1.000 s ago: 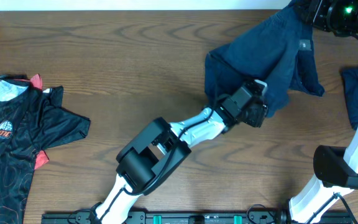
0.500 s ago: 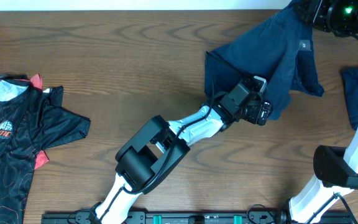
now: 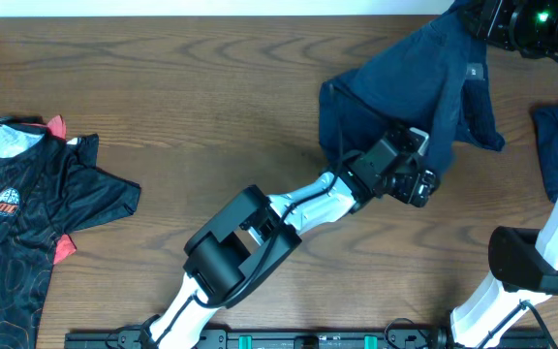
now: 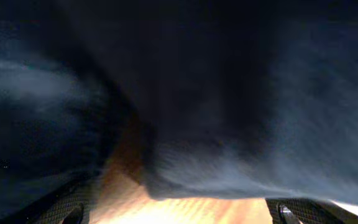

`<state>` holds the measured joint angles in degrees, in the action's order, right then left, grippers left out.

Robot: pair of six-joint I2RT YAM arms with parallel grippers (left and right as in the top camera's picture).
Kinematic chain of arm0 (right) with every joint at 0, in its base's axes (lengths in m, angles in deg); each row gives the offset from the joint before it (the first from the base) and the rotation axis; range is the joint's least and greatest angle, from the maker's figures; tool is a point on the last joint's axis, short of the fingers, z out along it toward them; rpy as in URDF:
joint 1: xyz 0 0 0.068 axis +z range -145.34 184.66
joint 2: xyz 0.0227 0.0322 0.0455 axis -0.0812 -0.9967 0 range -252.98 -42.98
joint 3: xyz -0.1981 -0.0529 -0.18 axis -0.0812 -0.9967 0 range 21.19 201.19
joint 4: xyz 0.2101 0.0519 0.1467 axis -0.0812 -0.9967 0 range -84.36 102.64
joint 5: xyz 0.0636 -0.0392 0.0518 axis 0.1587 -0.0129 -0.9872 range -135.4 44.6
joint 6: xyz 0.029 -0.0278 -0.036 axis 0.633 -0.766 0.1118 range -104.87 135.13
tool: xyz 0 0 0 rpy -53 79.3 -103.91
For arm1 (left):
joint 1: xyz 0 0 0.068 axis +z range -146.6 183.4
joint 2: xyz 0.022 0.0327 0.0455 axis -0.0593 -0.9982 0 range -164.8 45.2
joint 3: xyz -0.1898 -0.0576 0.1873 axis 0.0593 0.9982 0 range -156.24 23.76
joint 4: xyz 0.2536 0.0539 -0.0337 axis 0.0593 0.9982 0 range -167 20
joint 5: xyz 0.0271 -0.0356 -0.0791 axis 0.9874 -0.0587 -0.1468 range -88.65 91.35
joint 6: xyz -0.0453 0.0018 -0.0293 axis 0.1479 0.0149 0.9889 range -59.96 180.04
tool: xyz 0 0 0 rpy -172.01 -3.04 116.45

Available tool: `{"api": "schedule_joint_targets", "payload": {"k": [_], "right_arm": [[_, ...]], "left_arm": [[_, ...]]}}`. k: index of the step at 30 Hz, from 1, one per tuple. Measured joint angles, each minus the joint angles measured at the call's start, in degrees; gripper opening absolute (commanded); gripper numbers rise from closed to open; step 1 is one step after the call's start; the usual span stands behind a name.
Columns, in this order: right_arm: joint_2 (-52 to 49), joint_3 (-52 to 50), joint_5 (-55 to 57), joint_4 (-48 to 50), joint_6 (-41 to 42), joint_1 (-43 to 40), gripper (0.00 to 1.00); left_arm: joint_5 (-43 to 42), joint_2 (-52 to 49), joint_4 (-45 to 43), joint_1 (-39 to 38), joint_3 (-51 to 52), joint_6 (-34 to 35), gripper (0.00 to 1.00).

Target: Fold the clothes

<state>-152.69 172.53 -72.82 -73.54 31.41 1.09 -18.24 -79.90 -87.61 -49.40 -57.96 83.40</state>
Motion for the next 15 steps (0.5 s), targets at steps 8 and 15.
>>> {"api": "schedule_joint_targets", "payload": {"k": [8, 15], "right_arm": [[0.00, 0.00, -0.04, -0.42, -0.02, 0.04, 0.01], [0.00, 0.00, -0.04, -0.44, -0.02, 1.60, 0.01]], "left_arm": [[-0.48, 0.00, -4.42, -0.90, 0.00, 0.04, 0.93], [-0.63, 0.00, -5.40, -0.98, 0.00, 0.22, 0.95]]}}
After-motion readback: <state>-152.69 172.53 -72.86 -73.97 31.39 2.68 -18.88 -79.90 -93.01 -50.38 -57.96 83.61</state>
